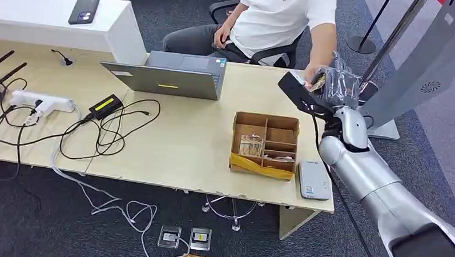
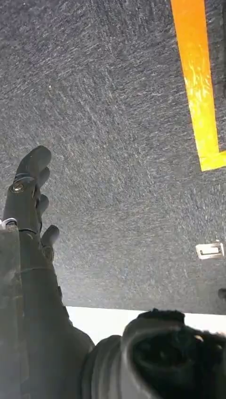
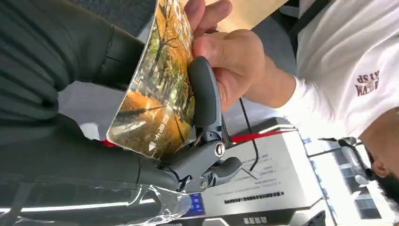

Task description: Pass the card to the sensor for recognition and then transmit it.

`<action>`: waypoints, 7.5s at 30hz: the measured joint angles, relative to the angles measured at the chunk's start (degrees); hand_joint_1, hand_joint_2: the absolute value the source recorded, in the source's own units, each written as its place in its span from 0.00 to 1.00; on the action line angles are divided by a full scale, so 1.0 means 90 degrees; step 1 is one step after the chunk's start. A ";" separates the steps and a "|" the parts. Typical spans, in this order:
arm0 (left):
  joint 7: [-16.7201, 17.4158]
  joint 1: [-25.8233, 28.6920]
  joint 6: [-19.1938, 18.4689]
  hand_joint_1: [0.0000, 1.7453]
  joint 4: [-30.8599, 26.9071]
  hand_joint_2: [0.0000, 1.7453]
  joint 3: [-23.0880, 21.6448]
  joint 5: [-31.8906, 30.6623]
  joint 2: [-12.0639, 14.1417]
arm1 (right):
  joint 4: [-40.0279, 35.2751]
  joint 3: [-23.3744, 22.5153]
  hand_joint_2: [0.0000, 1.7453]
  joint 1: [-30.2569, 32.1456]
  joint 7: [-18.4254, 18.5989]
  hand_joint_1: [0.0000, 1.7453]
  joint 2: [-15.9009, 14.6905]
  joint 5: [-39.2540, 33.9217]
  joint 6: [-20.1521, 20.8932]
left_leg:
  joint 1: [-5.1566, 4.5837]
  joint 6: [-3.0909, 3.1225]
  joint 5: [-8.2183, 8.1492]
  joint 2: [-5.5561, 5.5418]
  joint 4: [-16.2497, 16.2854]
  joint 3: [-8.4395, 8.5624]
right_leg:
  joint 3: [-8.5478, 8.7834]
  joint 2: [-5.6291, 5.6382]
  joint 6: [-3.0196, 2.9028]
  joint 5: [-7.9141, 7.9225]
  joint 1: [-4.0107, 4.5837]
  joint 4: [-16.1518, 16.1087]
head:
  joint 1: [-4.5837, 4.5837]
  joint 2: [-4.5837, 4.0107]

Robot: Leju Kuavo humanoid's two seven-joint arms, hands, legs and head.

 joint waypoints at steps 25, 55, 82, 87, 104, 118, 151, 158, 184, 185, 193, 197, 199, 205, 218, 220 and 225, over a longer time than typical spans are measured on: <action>0.0000 0.0018 -0.0068 0.00 0.0000 0.00 -0.0138 0.0029 -0.0015 | -0.0443 -0.0119 1.00 0.0535 -0.0899 0.00 -0.0309 -0.1565 -0.0332 | 0.0001 0.0000 -0.0001 0.0010 0.0002 0.0005 | -0.0004 0.0016 0.0000 0.0001 0.0001 -0.0002 | 0.0002 0.0000; 0.0000 0.0042 0.0146 0.00 0.0000 0.00 -0.0134 0.0384 -0.0012 | -0.3798 -0.0499 1.00 0.3209 -0.0269 0.00 -0.1197 0.1725 0.0305 | 0.0010 -0.0007 -0.0006 0.0017 0.0001 0.0003 | -0.0004 0.0021 -0.0005 0.0000 0.0009 -0.0006 | 0.0000 0.0000; -0.0010 0.0039 0.0151 0.00 -0.0017 0.00 -0.0131 0.0471 -0.0054 | -0.3031 -0.0017 1.00 0.3092 0.0010 0.00 -0.0962 0.2805 0.0978 | 0.0011 -0.0007 -0.0006 0.0015 0.0001 0.0001 | -0.0003 0.0018 -0.0005 0.0000 0.0009 -0.0006 | 0.0000 0.0000; -0.0010 0.0038 0.0163 0.00 -0.0048 0.00 -0.0131 0.0471 -0.0056 | -0.2832 -0.0002 1.00 0.3093 0.0078 0.00 -0.0950 0.2807 0.0884 | 0.0011 -0.0007 -0.0006 0.0015 0.0001 0.0001 | -0.0004 0.0017 -0.0006 0.0000 0.0009 -0.0006 | 0.0000 0.0000; -0.0010 0.0038 0.0182 0.00 -0.0070 0.00 -0.0136 0.0452 -0.0056 | -0.2152 -0.0068 1.00 0.3091 0.0126 0.00 -0.0935 0.2698 0.0682 | 0.0011 -0.0007 -0.0006 0.0015 0.0001 0.0001 | -0.0004 0.0018 -0.0006 0.0000 0.0009 -0.0006 | 0.0000 0.0000; -0.0017 0.0037 0.0182 0.00 -0.0095 0.00 -0.0141 0.0374 -0.0058 | -0.1945 -0.0131 1.00 0.3090 0.0085 0.00 -0.0896 0.2708 0.0588 | 0.0011 -0.0007 -0.0006 0.0015 0.0001 0.0001 | -0.0003 0.0018 -0.0005 0.0000 0.0009 -0.0006 | 0.0000 0.0000; -0.0019 0.0032 0.0177 0.00 -0.0107 0.00 -0.0141 0.0384 -0.0073 | -0.1639 -0.0165 1.00 0.2983 -0.0226 0.00 -0.0527 0.2577 0.0415 | 0.0011 -0.0007 -0.0005 0.0015 0.0001 0.0001 | -0.0003 0.0018 -0.0006 0.0000 0.0009 -0.0005 | 0.0000 0.0000; -0.0019 0.0030 0.0177 0.00 -0.0136 0.00 -0.0143 0.0376 -0.0073 | -0.1537 -0.0165 1.00 0.2954 -0.0289 0.00 -0.0459 0.2562 0.0347 | 0.0011 -0.0007 -0.0005 0.0015 0.0001 0.0000 | -0.0003 0.0017 -0.0005 0.0000 0.0009 -0.0005 | 0.0002 0.0000; -0.0017 0.0031 0.0187 0.00 -0.0160 0.00 -0.0153 0.0435 -0.0073 | -0.1272 -0.0165 1.00 0.2801 -0.0593 1.00 -0.0197 0.2378 0.0301 | 0.0011 -0.0007 -0.0005 0.0015 0.0001 0.0001 | -0.0003 0.0019 -0.0006 0.0000 0.0009 -0.0005 | 0.0000 0.0000; -0.0017 0.0030 0.0189 0.00 -0.0160 0.00 -0.0155 0.0435 -0.0073 | -0.1260 -0.0165 1.00 0.2786 -0.0593 1.00 -0.0192 0.2370 0.0296 | 0.0011 -0.0007 -0.0005 0.0015 0.0001 0.0002 | -0.0003 0.0019 -0.0006 0.0000 0.0009 -0.0005 | 0.0000 0.0000; -0.0017 0.0029 0.0228 0.00 -0.0160 0.00 -0.0177 0.0427 -0.0073 | -0.1185 -0.0165 1.00 0.2748 -0.0593 1.00 -0.0158 0.2341 0.0240 | 0.0011 -0.0007 -0.0005 0.0015 0.0001 0.0002 | -0.0003 0.0018 -0.0006 0.0000 0.0009 -0.0005 | 0.0000 0.0000; -0.0017 0.0029 0.0245 0.00 -0.0160 0.00 -0.0177 0.0422 -0.0073 | -0.1141 -0.0165 1.00 0.2747 -0.0593 1.00 -0.0158 0.2339 0.0226 | 0.0011 -0.0007 -0.0005 0.0015 0.0001 0.0002 | -0.0003 0.0018 -0.0006 0.0000 0.0009 -0.0005 | 0.0002 0.0000; -0.0017 0.0029 0.0245 0.00 -0.0160 0.00 -0.0182 0.0422 -0.0073 | -0.1119 -0.0165 1.00 0.2745 -0.0593 1.00 -0.0158 0.2331 0.0216 | 0.0011 -0.0007 -0.0005 0.0015 0.0001 0.0002 | -0.0003 0.0018 -0.0006 0.0000 0.0009 -0.0005 | 0.0000 0.0000; -0.0017 0.0029 0.0245 0.00 -0.0160 0.00 -0.0182 0.0420 -0.0085 | -0.1056 -0.0165 1.00 0.2743 -0.0600 1.00 -0.0143 0.2307 0.0124 | 0.0011 -0.0007 -0.0005 0.0015 0.0001 0.0001 | -0.0003 0.0018 -0.0006 0.0000 0.0009 -0.0005 | 0.0002 0.0000; -0.0017 0.0030 0.0262 0.00 -0.0160 0.00 -0.0189 0.0381 -0.0104 | -0.1030 -0.0270 1.00 0.2299 -0.0328 1.00 -0.0104 0.2419 -0.0629 | 0.0011 -0.0007 -0.0004 0.0016 0.0001 0.0002 | -0.0003 0.0019 -0.0006 0.0002 0.0009 -0.0005 | 0.0002 0.0000; -0.0017 0.0030 0.0265 0.00 -0.0160 0.00 -0.0192 0.0379 -0.0104 | -0.1107 -0.0323 1.00 0.2149 -0.0216 1.00 -0.0112 0.2438 -0.0598 | 0.0011 -0.0009 -0.0002 0.0016 0.0001 0.0004 | -0.0003 0.0020 -0.0008 0.0004 0.0009 -0.0005 | 0.0000 0.0000; -0.0017 0.0030 0.0265 0.00 -0.0160 0.00 -0.0199 0.0374 -0.0104 | -0.1226 -0.0413 1.00 0.1938 -0.0097 1.00 -0.0121 0.2428 -0.0452 | 0.0011 -0.0009 -0.0002 0.0016 0.0001 0.0003 | -0.0004 0.0020 -0.0009 0.0004 0.0010 -0.0004 | 0.0000 0.0000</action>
